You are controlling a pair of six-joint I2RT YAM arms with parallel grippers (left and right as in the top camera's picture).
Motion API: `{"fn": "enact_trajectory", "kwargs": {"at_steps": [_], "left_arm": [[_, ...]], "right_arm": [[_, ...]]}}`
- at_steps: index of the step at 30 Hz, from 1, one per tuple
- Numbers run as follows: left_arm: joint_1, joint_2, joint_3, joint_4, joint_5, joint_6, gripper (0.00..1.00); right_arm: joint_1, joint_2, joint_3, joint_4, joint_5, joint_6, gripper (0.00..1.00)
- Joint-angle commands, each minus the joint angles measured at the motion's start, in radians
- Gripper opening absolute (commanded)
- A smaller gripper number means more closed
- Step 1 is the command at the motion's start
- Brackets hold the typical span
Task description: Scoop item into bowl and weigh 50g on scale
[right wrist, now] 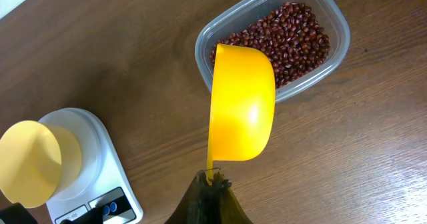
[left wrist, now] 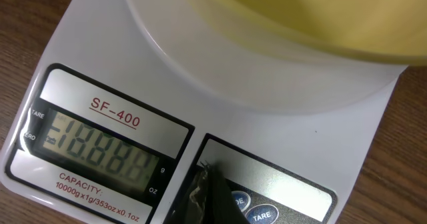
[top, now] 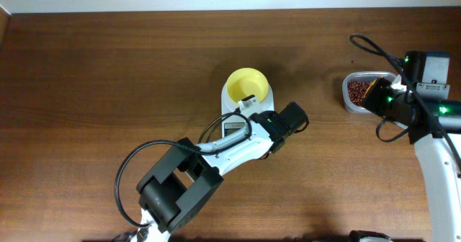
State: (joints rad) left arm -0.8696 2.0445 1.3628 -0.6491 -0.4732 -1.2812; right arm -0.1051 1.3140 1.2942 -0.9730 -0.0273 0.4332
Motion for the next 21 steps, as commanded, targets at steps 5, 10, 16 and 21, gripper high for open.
{"fn": "enact_trajectory", "kwargs": {"at_steps": [5,10,16,21], "left_arm": [[-0.005,0.05,-0.006,0.005,0.024,-0.013,0.0],[-0.005,0.05,-0.005,0.012,0.024,-0.013,0.0],[-0.005,0.023,0.003,0.005,0.024,-0.013,0.0],[-0.005,0.001,0.003,0.005,0.023,-0.013,0.0]], "right_arm": [[-0.008,0.002,0.021,0.0,-0.005,-0.011,0.04],[-0.008,0.002,0.021,0.0,-0.005,-0.011,0.04],[-0.008,0.002,0.021,0.0,0.003,-0.011,0.04],[-0.008,0.002,0.021,-0.001,0.006,-0.011,0.04]]}}
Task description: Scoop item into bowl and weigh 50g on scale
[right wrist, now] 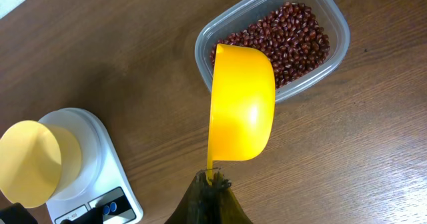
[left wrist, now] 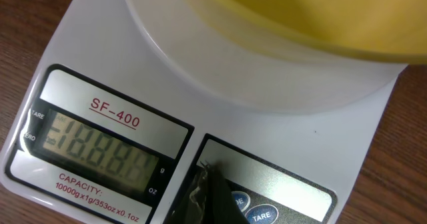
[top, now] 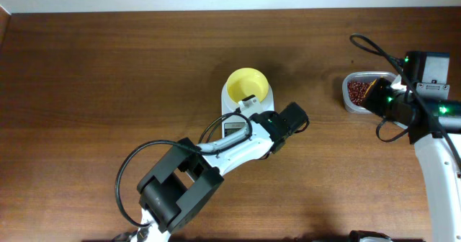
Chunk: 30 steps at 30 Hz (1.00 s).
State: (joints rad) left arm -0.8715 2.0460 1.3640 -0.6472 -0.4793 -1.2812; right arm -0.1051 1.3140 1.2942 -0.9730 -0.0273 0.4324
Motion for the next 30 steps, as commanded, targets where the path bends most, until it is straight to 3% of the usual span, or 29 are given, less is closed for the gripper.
{"fn": "enact_trajectory", "kwargs": {"at_steps": [1,20,25,30], "left_arm": [[-0.003,-0.002,0.002,0.003,0.029,-0.013,0.0],[-0.003,-0.189,0.002,-0.158,0.01,-0.005,0.0],[0.003,-0.248,0.002,-0.182,-0.018,0.201,0.0],[0.072,-0.344,0.002,-0.192,-0.016,0.219,0.0]], "right_arm": [[-0.008,0.002,0.021,-0.001,0.006,-0.01,0.04],[-0.008,0.002,0.021,-0.019,0.013,-0.01,0.04],[-0.008,0.002,0.021,-0.023,0.013,-0.01,0.04],[-0.008,0.002,0.021,-0.026,0.012,-0.01,0.04]]}}
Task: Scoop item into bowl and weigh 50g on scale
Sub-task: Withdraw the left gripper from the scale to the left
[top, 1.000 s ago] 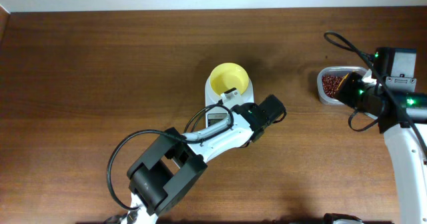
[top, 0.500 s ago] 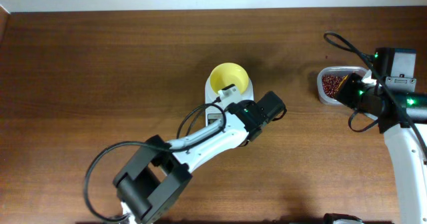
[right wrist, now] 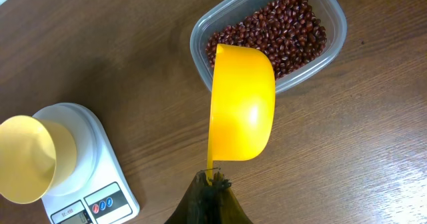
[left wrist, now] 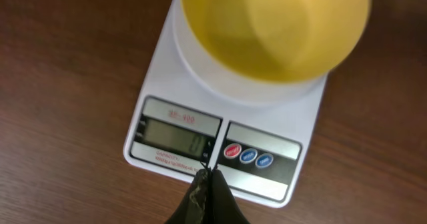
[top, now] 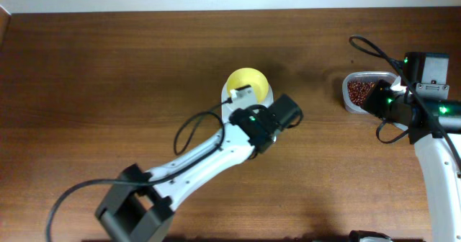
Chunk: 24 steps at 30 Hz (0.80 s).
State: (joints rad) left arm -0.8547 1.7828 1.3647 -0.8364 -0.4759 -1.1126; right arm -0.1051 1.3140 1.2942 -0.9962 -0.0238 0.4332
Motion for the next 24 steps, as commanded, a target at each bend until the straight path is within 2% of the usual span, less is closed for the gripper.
{"fn": "enact_trajectory", "kwargs": {"at_steps": [1,5,9,16,20,24], "left_arm": [[0.09,-0.104,0.001,-0.003,-0.019,0.054,0.0],[0.23,-0.167,0.001,-0.009,-0.019,0.146,0.0],[0.306,-0.23,0.001,-0.061,-0.019,0.154,0.0],[0.311,-0.32,0.001,-0.124,-0.02,0.169,0.0],[0.311,-0.332,0.001,-0.127,-0.019,0.239,0.0],[0.311,-0.332,0.001,-0.127,-0.019,0.372,0.0]], "right_arm": [[-0.008,0.002,0.021,-0.002,0.009,-0.01,0.04],[-0.007,-0.002,0.021,-0.031,0.009,-0.018,0.04],[-0.007,-0.051,0.021,-0.043,0.005,-0.013,0.04],[-0.007,-0.134,0.021,-0.083,0.008,-0.007,0.04],[-0.007,-0.135,0.021,-0.102,-0.012,-0.007,0.04],[-0.007,-0.135,0.021,-0.124,-0.018,-0.007,0.04]]}}
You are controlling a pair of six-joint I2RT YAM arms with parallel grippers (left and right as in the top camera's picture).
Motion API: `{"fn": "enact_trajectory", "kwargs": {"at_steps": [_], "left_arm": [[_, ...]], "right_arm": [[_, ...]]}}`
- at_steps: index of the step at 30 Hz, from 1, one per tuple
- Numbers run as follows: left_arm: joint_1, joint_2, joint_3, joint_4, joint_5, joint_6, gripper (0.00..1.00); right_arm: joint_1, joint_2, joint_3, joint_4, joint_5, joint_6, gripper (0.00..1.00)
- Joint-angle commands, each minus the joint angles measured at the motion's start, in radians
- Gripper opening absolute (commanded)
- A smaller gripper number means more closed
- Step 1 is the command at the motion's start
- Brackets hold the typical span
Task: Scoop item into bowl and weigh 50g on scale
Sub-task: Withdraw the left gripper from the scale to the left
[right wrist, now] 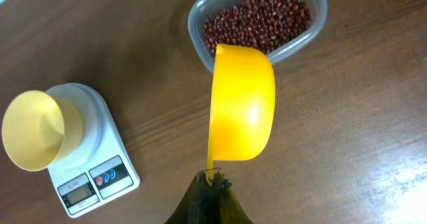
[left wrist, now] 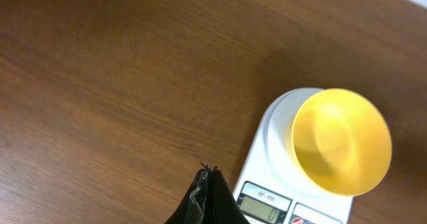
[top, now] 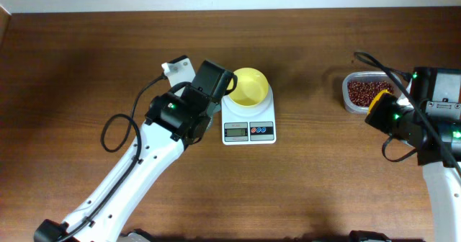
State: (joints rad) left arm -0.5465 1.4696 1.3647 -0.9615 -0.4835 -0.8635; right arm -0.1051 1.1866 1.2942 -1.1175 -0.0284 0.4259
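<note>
A yellow bowl stands empty on the white scale, whose display and buttons face the front. My left gripper is shut on nothing and hovers over bare wood left of the scale. At the right, my right gripper is shut on the handle of a yellow scoop. The scoop is held hollow side down, just short of a clear container of red beans. The container sits near the table's right edge.
The wooden table runs wide to the left and front of the scale. A pale wall strip borders the far edge. The left arm crosses the front left, and black cables loop by both arms.
My left gripper has gone from above the scale's front edge to the left of the scale, farther from it. The right gripper with the scoop stands farther from the bean container.
At first my shut left fingertips were at the scale's button panel, with every digit lit. Later the gripper stood above the scale, whose display showed a single digit. Now it is off to the left. The right gripper kept the scoop by the beans throughout.
</note>
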Motion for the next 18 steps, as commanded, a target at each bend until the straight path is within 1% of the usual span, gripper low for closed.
{"fn": "enact_trajectory", "kwargs": {"at_steps": [1,6,13,17,18], "left_arm": [[0.002,-0.018,0.001,-0.002,-0.011,0.129,0.0],[0.003,-0.019,0.001,0.0,-0.015,0.13,0.0],[0.003,-0.019,0.001,0.001,-0.056,0.137,0.0],[0.003,-0.019,0.001,-0.006,-0.051,0.293,0.0],[0.003,-0.019,0.001,-0.018,-0.027,0.35,0.0]], "right_arm": [[-0.007,-0.008,0.021,-0.003,-0.013,0.0,0.04],[-0.007,-0.008,0.021,-0.002,-0.013,0.0,0.04],[-0.007,-0.007,0.021,0.0,-0.013,0.0,0.04],[-0.007,-0.007,0.021,0.035,0.004,-0.003,0.04],[-0.007,-0.007,0.021,0.042,0.009,-0.003,0.04]]}}
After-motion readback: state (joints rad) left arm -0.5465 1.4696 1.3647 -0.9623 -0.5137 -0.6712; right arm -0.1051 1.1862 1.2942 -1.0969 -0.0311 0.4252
